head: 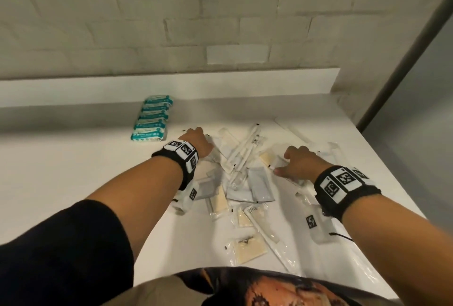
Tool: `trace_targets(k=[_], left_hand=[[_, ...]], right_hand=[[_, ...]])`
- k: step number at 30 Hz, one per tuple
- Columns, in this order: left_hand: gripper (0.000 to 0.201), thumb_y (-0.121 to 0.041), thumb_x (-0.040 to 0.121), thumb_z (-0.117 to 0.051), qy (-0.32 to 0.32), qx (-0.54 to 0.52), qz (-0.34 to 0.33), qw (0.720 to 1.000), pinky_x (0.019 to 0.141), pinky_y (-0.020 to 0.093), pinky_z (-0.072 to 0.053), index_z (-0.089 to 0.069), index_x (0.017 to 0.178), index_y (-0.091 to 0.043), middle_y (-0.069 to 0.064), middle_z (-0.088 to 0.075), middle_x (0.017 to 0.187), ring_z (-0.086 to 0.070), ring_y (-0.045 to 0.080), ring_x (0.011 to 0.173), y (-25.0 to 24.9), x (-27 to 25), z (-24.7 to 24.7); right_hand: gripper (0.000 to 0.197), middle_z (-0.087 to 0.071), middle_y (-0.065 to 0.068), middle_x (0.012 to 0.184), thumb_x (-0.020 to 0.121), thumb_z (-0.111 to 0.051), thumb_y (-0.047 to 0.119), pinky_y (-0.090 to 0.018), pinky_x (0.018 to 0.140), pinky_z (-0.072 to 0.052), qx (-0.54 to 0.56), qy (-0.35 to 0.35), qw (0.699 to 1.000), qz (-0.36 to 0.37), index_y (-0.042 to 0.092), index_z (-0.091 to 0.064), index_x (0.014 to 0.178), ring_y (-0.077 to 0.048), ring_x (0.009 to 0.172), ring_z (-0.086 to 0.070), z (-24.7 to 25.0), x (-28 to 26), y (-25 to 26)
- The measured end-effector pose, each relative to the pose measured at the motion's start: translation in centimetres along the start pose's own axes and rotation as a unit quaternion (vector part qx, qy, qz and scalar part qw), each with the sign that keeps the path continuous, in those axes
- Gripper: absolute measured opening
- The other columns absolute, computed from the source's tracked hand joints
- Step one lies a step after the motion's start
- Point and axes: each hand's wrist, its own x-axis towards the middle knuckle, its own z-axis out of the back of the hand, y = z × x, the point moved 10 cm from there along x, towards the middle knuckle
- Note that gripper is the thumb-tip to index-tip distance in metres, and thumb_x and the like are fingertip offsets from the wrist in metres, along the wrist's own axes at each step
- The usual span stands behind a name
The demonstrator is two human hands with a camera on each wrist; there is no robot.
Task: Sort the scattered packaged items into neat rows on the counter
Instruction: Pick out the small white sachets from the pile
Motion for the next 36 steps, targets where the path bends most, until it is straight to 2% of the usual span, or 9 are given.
trace_targets(k=[6, 11, 15, 20, 22, 25, 31, 33, 36], left_hand=[[0.078, -0.068, 0.083, -0.042, 0.009, 0.021, 0.104, 0.994, 0.097, 0.041, -0.047, -0.046, 0.134, -0.008, 0.017, -0.055, 0.132, -0.055, 0.035, 0.117, 1.5, 0.9, 0.2], [0.060, -0.043, 0.074, -0.069, 0.052, 0.118, 0.037, 0.991, 0.086, 0.031, -0.047, -0.054, 0.122, -0.011, 0.011, -0.059, 0.123, -0.059, 0.028, 0.111, -0.6, 1.3, 0.0], [0.070, -0.037, 0.066, -0.073, 0.091, 0.156, 0.004, 0.984, 0.082, 0.035, -0.048, -0.046, 0.127, -0.015, 0.010, -0.051, 0.128, -0.057, 0.031, 0.112, -0.9, 1.4, -0.8], [0.071, -0.044, 0.072, -0.078, 0.107, 0.129, -0.021, 0.986, 0.078, 0.028, -0.045, -0.052, 0.125, -0.004, 0.012, -0.062, 0.122, -0.060, 0.028, 0.110, -1.7, 1.6, -1.5], [0.067, -0.044, 0.076, -0.075, 0.101, 0.106, -0.035, 0.989, 0.082, 0.030, -0.044, -0.054, 0.124, -0.002, 0.012, -0.062, 0.124, -0.059, 0.029, 0.112, -1.6, 1.3, -1.3], [0.064, -0.043, 0.081, -0.070, 0.051, 0.002, -0.066, 0.997, 0.094, 0.034, -0.043, -0.052, 0.128, -0.005, 0.011, -0.057, 0.131, -0.054, 0.029, 0.118, -1.3, 0.5, 0.3], [0.035, -0.041, 0.088, -0.064, -0.084, -0.273, -0.111, 0.952, 0.077, 0.027, -0.043, -0.060, 0.114, -0.017, -0.003, -0.065, 0.101, -0.060, 0.017, 0.094, -0.1, -3.8, 8.5], [0.022, -0.038, 0.088, -0.065, -0.060, -0.266, -0.123, 0.954, 0.065, 0.024, -0.041, -0.060, 0.102, -0.023, -0.009, -0.063, 0.087, -0.059, 0.011, 0.080, 0.2, -5.7, 9.2], [0.029, -0.039, 0.080, -0.073, 0.063, -0.134, -0.119, 0.982, 0.070, 0.026, -0.045, -0.062, 0.100, -0.021, -0.007, -0.066, 0.089, -0.062, 0.014, 0.083, 0.7, -8.3, 6.1]], right_hand=[[0.054, -0.055, -0.005, 0.113, 0.073, -0.062, 0.045, -0.040, 0.092, -0.044, -0.092, 0.001, 0.996, -0.008, 0.018, -0.052, 0.119, -0.027, 0.108, -0.052, 0.2, 0.4, 1.9], [0.007, -0.056, 0.005, 0.090, 0.085, -0.058, 0.022, -0.039, 0.090, -0.039, 0.033, -0.097, 0.989, 0.108, 0.022, -0.051, 0.085, -0.025, 0.105, -0.049, 4.0, -0.3, 5.6], [0.011, -0.057, 0.006, 0.085, 0.085, -0.066, 0.018, -0.026, 0.062, -0.043, 0.164, -0.102, 0.971, 0.142, 0.021, -0.056, 0.088, -0.018, 0.083, -0.057, 5.4, -1.9, 6.9], [0.044, -0.057, 0.004, 0.119, 0.076, -0.079, 0.022, -0.025, 0.068, -0.044, 0.127, 0.061, 0.977, 0.163, 0.021, -0.060, 0.115, -0.015, 0.084, -0.057, 0.1, -2.9, 9.0], [0.051, -0.054, 0.002, 0.123, 0.073, -0.081, 0.022, -0.025, 0.056, -0.047, 0.134, 0.044, 0.974, 0.176, 0.024, -0.055, 0.117, -0.013, 0.077, -0.059, -0.5, -3.0, 9.3], [0.070, -0.047, -0.004, 0.125, 0.073, -0.078, 0.039, -0.031, 0.078, -0.050, 0.101, -0.045, 0.985, 0.133, 0.022, -0.044, 0.132, -0.023, 0.104, -0.059, 1.5, -2.8, 7.9], [0.066, -0.064, -0.003, 0.090, 0.076, -0.072, 0.050, -0.027, 0.060, -0.045, -0.082, 0.080, 0.993, 0.020, 0.005, -0.051, 0.119, -0.021, 0.082, -0.064, -1.3, -5.0, 4.6], [0.078, -0.064, -0.007, 0.102, 0.072, -0.079, 0.044, -0.031, 0.068, -0.048, -0.092, 0.074, 0.993, 0.011, 0.005, -0.040, 0.127, -0.025, 0.089, -0.065, -2.2, -4.9, 4.3], [0.083, -0.061, -0.010, 0.098, 0.071, -0.083, 0.030, -0.033, 0.071, -0.049, -0.043, 0.062, 0.997, 0.012, 0.004, -0.032, 0.131, -0.026, 0.084, -0.062, -2.5, -3.8, 4.7]])
